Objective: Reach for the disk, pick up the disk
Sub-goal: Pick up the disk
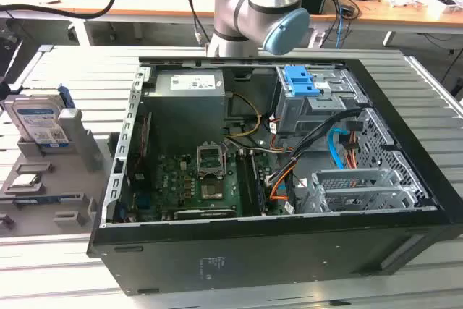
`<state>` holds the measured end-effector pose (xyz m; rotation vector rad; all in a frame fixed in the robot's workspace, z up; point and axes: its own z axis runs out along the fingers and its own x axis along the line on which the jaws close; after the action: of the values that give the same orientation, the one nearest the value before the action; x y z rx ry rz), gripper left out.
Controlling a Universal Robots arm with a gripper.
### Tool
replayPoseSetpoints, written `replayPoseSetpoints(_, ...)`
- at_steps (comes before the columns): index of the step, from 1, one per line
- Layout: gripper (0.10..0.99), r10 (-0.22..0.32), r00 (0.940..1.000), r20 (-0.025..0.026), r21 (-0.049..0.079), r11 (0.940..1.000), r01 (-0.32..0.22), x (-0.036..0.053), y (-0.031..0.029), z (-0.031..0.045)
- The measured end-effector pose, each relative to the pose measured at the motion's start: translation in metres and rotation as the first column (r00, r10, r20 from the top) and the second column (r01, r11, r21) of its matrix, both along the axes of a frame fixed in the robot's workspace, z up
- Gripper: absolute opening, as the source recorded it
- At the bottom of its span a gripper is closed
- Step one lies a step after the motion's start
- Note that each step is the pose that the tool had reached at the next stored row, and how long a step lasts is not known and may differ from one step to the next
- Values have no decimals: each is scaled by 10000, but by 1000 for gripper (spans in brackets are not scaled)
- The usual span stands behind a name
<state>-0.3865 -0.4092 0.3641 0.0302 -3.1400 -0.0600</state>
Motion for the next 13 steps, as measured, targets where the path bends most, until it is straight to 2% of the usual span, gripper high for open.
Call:
replayPoseSetpoints(2,106,645,9979,0,-1,9979,-645,0,0,0)
replayPoseSetpoints(3,106,1306,9914,1,0,9914,-1306,0,0,0)
replayPoseSetpoints(5,106,1669,9860,0,0,9860,-1669,0,0,0)
replayPoseSetpoints(8,106,2286,9735,0,0,9735,-2286,0,0,0)
replayPoseSetpoints(11,106,2995,9541,0,0,9541,-2995,0,0,0)
replayPoseSetpoints(13,106,3513,9363,1,0,9363,-3513,0,0,0)
